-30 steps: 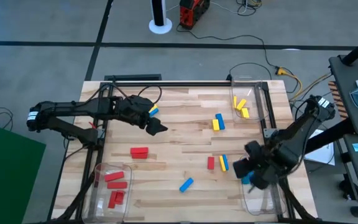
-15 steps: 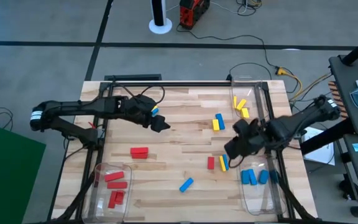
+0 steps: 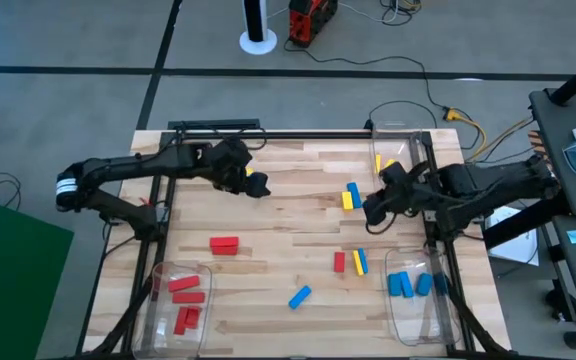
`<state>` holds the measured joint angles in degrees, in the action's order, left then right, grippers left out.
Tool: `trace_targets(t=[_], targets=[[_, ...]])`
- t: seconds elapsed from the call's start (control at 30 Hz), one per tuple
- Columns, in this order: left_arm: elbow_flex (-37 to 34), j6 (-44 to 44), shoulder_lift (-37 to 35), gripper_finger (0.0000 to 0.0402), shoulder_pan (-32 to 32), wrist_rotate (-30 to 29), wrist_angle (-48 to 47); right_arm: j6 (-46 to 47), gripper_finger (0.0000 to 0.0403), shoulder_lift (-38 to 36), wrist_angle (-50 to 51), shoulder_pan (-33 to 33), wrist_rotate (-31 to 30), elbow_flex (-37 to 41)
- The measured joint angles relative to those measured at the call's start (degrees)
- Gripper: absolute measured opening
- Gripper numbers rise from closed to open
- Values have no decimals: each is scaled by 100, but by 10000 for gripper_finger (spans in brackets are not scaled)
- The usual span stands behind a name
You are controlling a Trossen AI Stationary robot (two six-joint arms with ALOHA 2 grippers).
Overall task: Sort blocks
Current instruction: Put the yellow block into the top right transparent bin
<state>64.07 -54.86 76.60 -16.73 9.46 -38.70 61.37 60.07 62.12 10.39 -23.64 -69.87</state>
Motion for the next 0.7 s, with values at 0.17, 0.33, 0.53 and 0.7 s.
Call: trace_targets(t=[0.17,0.33,0.53,0.7], targets=[[2,481,323,215,-583,330,-116,-472,9,70,-560,-409,2,0],[1,908,700,83,-872,457,-133,-692,9,190,-767,-727,112,0],[2,962,980,18,-944,-455,-149,-717,9,340,-762,-932,377,0],[2,1154,1166,17,-1022,-885,-466,-720,9,423,-762,-946,424,0]])
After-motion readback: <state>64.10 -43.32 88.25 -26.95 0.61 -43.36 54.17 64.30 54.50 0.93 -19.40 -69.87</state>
